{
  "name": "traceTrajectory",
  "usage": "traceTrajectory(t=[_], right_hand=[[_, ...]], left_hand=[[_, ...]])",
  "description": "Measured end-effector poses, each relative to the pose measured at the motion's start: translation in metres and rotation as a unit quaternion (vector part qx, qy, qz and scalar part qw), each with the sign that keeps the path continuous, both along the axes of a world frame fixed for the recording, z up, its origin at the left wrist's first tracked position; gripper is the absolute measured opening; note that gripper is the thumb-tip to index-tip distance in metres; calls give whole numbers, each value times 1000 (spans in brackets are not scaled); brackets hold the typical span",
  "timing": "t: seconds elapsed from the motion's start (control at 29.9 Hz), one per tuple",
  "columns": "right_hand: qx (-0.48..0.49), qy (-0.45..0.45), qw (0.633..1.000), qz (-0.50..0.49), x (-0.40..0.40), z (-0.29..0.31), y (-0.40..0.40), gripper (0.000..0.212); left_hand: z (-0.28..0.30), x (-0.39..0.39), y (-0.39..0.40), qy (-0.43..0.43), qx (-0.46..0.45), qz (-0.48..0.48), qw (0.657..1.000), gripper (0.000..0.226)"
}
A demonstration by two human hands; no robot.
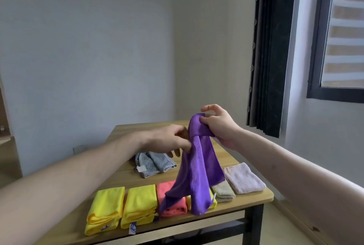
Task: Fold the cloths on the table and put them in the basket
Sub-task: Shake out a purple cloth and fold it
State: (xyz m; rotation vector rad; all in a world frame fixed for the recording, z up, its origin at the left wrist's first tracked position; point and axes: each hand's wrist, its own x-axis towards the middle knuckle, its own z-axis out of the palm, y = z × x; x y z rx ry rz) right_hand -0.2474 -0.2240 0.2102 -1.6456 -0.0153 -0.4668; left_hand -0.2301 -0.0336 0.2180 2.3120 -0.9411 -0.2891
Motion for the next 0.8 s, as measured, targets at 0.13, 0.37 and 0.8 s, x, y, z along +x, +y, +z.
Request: traceTrajectory(t=[0.13, 0.37, 0.8], right_hand=[[11, -32, 999, 11, -5, 13, 5, 31], [29, -59, 998, -6, -20, 38, -4, 52], [-291, -150, 907, -266, -30, 47, -43, 41]], left_hand=[[-1, -21, -7, 36, 14, -30, 999, 40], [-10, 2, -3, -46, -35, 93, 994, 7], [60, 37, 42, -225, -199, 192, 934, 17]])
